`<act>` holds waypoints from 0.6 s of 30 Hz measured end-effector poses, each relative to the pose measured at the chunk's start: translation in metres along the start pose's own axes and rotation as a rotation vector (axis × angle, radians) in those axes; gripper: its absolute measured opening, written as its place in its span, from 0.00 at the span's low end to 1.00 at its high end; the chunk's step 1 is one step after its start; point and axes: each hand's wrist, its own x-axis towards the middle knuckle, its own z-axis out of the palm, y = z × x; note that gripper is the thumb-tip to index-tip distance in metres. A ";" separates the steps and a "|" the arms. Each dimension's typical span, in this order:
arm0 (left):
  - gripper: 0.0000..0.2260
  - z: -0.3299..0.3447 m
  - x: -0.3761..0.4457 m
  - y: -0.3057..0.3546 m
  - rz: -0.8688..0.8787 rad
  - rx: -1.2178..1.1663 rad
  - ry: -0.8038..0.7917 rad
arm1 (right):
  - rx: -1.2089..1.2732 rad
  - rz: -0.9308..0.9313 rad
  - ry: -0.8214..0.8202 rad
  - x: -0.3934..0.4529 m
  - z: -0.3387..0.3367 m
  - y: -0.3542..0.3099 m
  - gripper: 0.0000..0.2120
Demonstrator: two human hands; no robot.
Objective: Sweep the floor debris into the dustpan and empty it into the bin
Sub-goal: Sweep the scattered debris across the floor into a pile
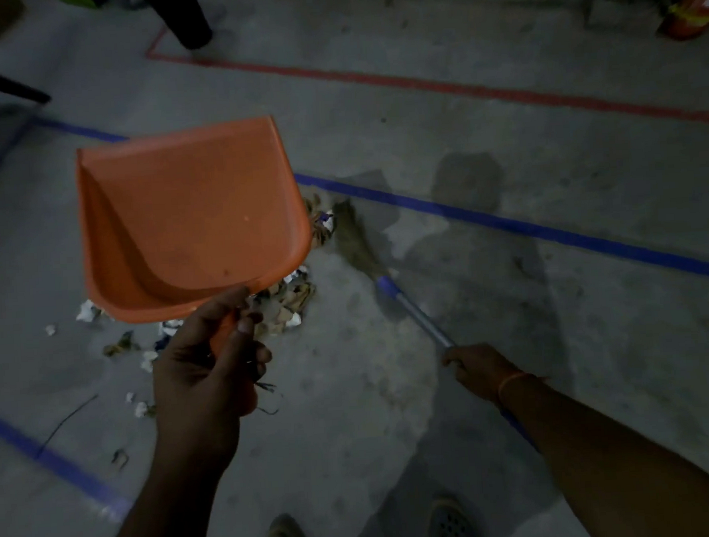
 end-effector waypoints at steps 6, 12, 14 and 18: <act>0.13 -0.046 -0.016 0.005 -0.023 0.011 0.099 | 0.035 -0.130 -0.021 -0.007 0.027 -0.044 0.11; 0.13 -0.094 -0.039 0.020 -0.047 -0.003 0.161 | 0.038 -0.220 0.099 -0.057 0.023 -0.046 0.14; 0.13 -0.114 -0.047 0.029 -0.055 -0.020 0.179 | 0.016 -0.232 0.122 -0.074 0.016 -0.051 0.13; 0.14 -0.158 -0.068 0.060 -0.088 -0.042 0.197 | -0.063 -0.241 0.165 -0.113 0.005 -0.079 0.13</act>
